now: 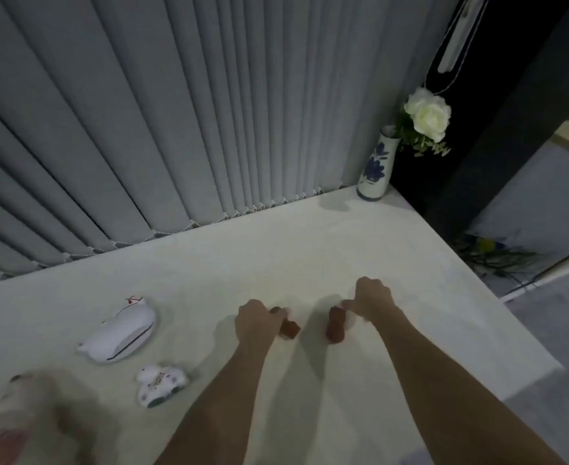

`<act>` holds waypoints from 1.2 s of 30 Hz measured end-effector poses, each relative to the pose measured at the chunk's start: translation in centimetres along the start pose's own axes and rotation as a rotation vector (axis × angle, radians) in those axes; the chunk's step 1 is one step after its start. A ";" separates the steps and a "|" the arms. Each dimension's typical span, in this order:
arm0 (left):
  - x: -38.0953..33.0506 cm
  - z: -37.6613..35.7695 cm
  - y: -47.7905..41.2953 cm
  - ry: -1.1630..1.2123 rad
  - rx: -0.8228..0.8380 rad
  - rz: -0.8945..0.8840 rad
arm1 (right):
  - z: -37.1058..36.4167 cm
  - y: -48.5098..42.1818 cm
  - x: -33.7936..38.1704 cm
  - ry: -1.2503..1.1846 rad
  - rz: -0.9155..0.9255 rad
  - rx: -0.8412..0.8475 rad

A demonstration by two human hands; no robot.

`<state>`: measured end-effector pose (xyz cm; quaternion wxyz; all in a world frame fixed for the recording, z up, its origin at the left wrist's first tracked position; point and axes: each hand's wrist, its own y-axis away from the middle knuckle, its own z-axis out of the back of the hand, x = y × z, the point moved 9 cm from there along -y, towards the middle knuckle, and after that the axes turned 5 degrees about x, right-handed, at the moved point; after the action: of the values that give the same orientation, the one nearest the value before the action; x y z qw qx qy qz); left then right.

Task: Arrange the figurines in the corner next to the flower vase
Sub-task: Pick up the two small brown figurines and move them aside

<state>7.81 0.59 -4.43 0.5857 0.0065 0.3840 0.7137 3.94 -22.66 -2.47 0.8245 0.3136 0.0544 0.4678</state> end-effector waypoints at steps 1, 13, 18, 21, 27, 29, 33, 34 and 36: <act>0.3 -0.5 -0.1 0.030 0.024 0.023 | -0.5 0.0 -0.2 0.005 -0.012 0.022; 2.3 -3.1 -0.9 0.264 0.042 0.212 | -2.2 -0.1 3.8 0.249 0.493 0.086; 2.1 -3.0 -0.8 0.305 0.041 0.235 | -2.5 0.0 4.4 0.355 0.585 0.211; 2.1 -3.0 -0.9 0.320 0.050 0.239 | -2.5 0.0 4.4 0.392 0.596 0.251; 2.1 -3.0 -0.9 0.345 0.053 0.245 | -3.2 0.1 3.3 0.386 0.556 0.368; 2.2 -3.0 -0.9 0.356 0.055 0.248 | -3.5 0.5 2.9 0.399 0.575 0.386; 2.1 -2.9 -0.8 0.370 0.051 0.237 | -3.7 1.6 2.2 0.395 0.629 0.408; 2.1 -2.9 -0.8 0.370 0.051 0.240 | -3.7 1.7 2.0 0.388 0.634 0.407; 2.1 -2.9 -0.7 0.369 0.055 0.243 | -3.8 1.8 1.4 0.379 0.625 0.408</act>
<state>6.39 0.82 -7.84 0.4147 -0.0619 0.5003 0.7575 1.93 -19.07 -4.18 0.5395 0.3800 0.1990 0.7245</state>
